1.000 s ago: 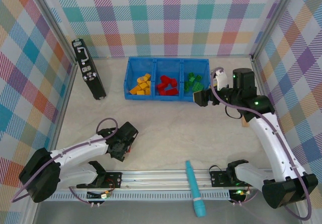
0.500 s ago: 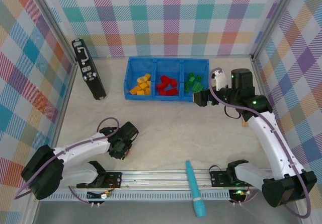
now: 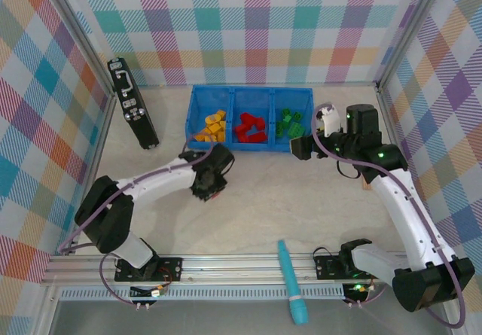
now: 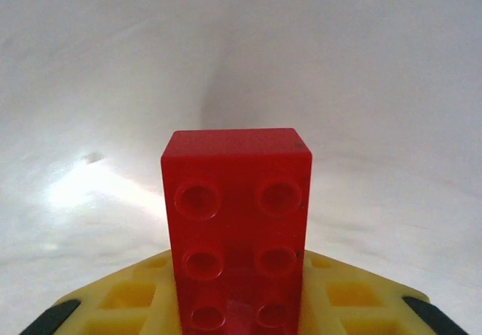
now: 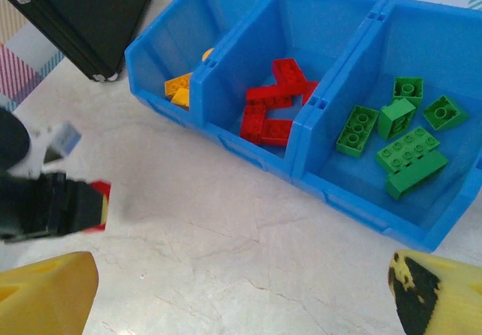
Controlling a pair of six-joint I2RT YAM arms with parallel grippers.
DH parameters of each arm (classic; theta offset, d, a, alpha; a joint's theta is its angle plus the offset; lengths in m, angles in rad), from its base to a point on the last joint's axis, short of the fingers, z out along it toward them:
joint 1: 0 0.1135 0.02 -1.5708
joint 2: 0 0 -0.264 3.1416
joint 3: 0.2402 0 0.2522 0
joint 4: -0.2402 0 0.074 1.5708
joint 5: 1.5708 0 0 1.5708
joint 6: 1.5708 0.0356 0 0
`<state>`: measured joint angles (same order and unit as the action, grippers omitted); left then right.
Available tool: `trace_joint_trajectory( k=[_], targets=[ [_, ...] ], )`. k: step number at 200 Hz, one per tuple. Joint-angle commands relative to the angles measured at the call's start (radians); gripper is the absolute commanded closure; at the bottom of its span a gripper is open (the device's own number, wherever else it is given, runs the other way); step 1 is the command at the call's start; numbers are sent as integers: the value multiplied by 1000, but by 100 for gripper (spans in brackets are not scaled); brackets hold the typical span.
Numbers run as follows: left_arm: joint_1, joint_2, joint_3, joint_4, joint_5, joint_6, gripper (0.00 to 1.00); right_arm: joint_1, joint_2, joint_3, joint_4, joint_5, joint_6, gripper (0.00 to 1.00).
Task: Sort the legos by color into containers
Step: Pick up the lego from the bottom-left of the table, then place the lego in the container.
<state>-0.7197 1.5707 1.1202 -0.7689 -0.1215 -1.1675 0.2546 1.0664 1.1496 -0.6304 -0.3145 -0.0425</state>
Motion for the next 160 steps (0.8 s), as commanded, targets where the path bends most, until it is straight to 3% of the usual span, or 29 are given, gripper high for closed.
trace_joint_trajectory(
  k=[1, 67, 160],
  targets=[
    [20, 45, 181, -95, -49, 198, 75, 4, -27, -6, 19, 23, -23, 1],
    [36, 312, 632, 16, -16, 357, 73, 4, -37, -1, 5, 43, -46, 1],
    [107, 660, 907, 111, 8, 415, 72, 4, -36, 1, -11, 91, -46, 1]
  ],
)
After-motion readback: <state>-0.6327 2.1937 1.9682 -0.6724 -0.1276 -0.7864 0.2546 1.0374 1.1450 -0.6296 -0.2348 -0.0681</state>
